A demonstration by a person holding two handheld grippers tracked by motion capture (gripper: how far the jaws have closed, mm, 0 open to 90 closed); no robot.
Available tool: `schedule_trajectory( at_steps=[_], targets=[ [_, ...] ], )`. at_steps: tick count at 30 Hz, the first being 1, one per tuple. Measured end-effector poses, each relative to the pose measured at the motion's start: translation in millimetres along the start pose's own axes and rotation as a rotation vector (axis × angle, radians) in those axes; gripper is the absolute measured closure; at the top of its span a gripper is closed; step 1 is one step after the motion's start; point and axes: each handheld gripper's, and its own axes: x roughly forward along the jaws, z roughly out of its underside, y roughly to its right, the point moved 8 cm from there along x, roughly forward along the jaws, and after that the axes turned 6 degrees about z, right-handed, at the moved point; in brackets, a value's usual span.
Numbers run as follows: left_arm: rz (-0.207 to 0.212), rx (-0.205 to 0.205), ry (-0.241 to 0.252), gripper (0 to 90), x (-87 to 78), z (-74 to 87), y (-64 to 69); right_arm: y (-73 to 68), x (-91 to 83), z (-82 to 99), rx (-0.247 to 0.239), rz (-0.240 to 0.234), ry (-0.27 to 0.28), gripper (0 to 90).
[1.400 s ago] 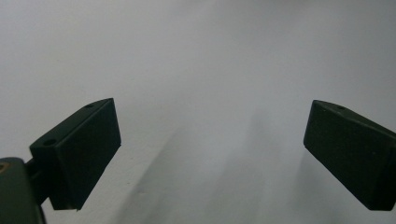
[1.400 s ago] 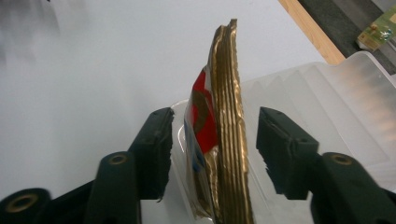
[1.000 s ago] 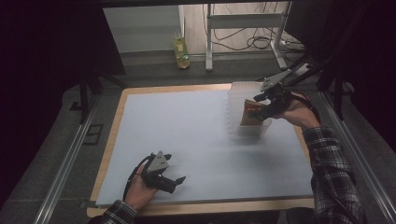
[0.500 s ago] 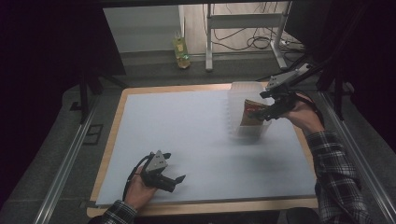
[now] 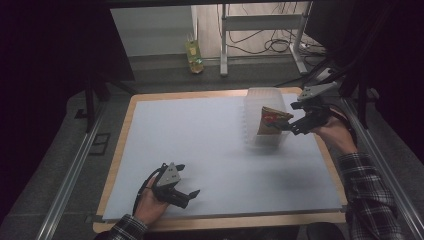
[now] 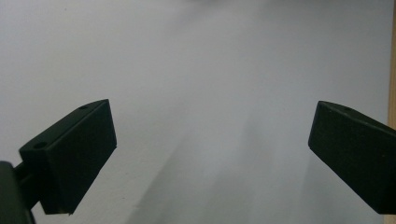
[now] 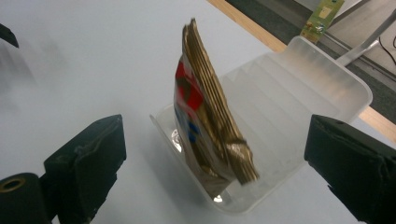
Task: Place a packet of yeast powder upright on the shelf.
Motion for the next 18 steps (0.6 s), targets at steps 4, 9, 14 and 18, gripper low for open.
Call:
schedule_trajectory(
  at_steps=[4, 9, 14, 18],
  targets=[
    [-0.005, -0.001, -0.005, 1.2, 0.1, 0.5, -0.3, -0.8, -3.4, 9.3, 0.027, 0.011, -0.001, 4.9],
    [-0.008, 0.004, -0.01, 1.2, 0.5, 0.7, 0.0, -3.0, -5.7, 18.7, 0.045, 0.018, 0.001, 4.8],
    [-0.012, 0.002, -0.011, 1.2, 0.1, 0.9, -0.4, -6.8, -6.9, 26.3, 0.054, 0.022, -0.002, 4.8],
    [-0.013, 0.003, -0.013, 1.2, 0.2, 1.2, -0.5, -10.6, -8.6, 29.7, 0.061, 0.022, 0.006, 4.8]
  ],
)
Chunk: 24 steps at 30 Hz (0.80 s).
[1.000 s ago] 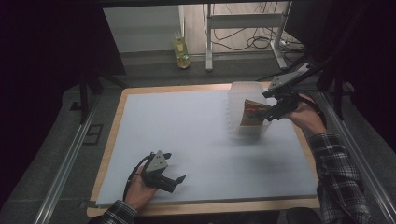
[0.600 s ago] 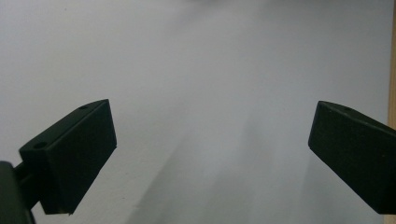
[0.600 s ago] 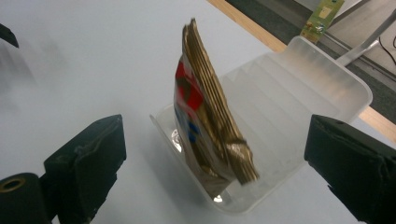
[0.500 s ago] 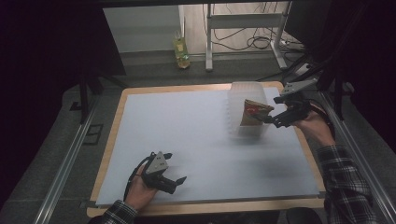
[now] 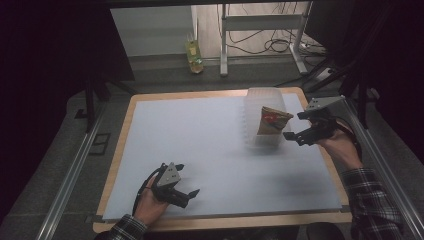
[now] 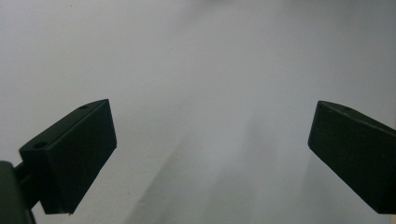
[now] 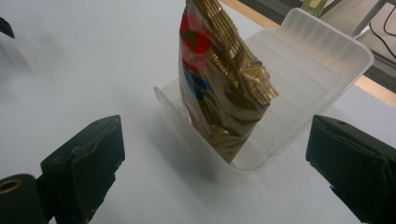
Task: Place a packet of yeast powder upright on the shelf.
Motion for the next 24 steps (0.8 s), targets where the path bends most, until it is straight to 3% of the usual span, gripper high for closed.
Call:
schedule_trajectory(
  at_steps=[24],
  targets=[
    [-0.018, 0.021, -0.011, 1.3, 0.0, 1.2, -0.2, -29.5, -5.4, 25.6, 0.057, -0.002, 0.024, 2.9]
  ],
)
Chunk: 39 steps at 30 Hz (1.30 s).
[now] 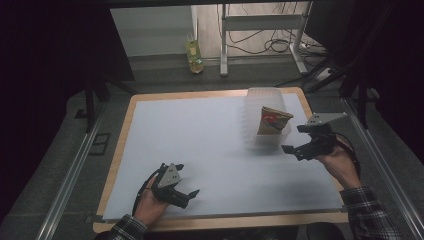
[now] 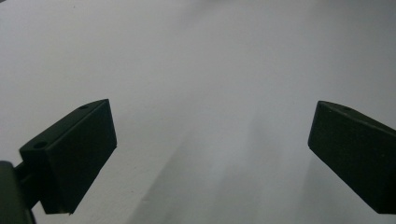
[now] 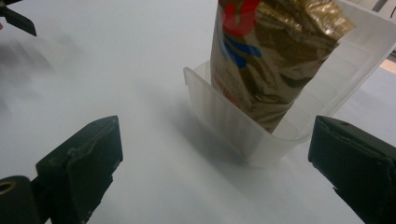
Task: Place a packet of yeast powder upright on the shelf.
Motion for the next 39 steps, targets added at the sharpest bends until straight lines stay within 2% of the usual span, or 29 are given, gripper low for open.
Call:
schedule_trajectory(
  at_steps=[20, 26, 31, 39],
  targets=[
    [0.0, -0.002, -0.008, 1.2, 0.4, 0.9, 0.1, -21.7, -2.2, 13.3, 0.019, -0.025, 0.022, 0.0],
    [0.0, -0.002, -0.009, 1.1, 0.3, 1.0, -0.1, -33.7, 1.0, 18.8, 0.017, -0.047, 0.024, 0.0],
    [0.002, -0.004, -0.015, 1.0, 0.7, 1.7, -0.3, -42.0, 2.5, 21.9, 0.011, -0.046, 0.034, 0.0],
    [0.005, -0.007, -0.017, 1.1, 1.1, 1.9, 0.4, -62.5, 8.6, 24.6, 0.014, -0.068, 0.045, 0.0]
  ],
)
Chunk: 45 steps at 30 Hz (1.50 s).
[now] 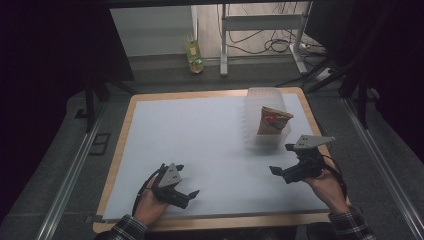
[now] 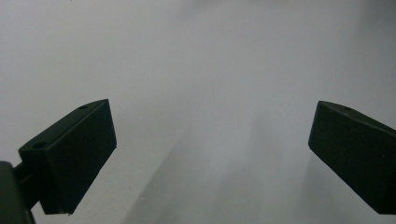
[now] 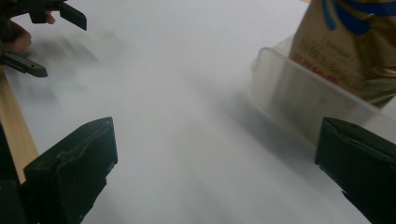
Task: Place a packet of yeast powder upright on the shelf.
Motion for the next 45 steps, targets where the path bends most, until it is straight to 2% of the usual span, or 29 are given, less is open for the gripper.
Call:
schedule_trajectory(
  at_steps=[5, 14, 21, 32, 40, 45],
  targets=[
    [-0.001, -0.001, 0.001, 1.1, 0.1, 0.0, 0.1, -13.2, 5.6, -0.6, 0.0, -0.025, 0.001, 0.0],
    [0.0, -0.002, 0.003, 1.0, 0.0, -0.1, 0.2, -28.6, 18.2, 0.3, -0.03, -0.034, -0.003, 0.0],
    [0.0, -0.002, 0.003, 1.1, -0.3, -0.1, 0.2, -38.9, 29.8, 2.9, -0.006, -0.065, -0.002, 0.0],
    [0.001, 0.0, 0.001, 1.1, -0.3, 0.3, 0.4, -51.5, 45.7, 10.2, -0.002, -0.085, 0.0, 0.0],
    [0.003, 0.003, -0.013, 1.1, 1.2, 1.8, 1.1, -64.4, 59.7, 20.0, -0.039, -0.106, -0.037, 0.0],
    [0.005, 0.004, -0.02, 1.1, 1.8, 2.8, 1.2, -69.8, 65.8, 24.2, -0.068, -0.113, -0.04, 0.0]
  ],
)
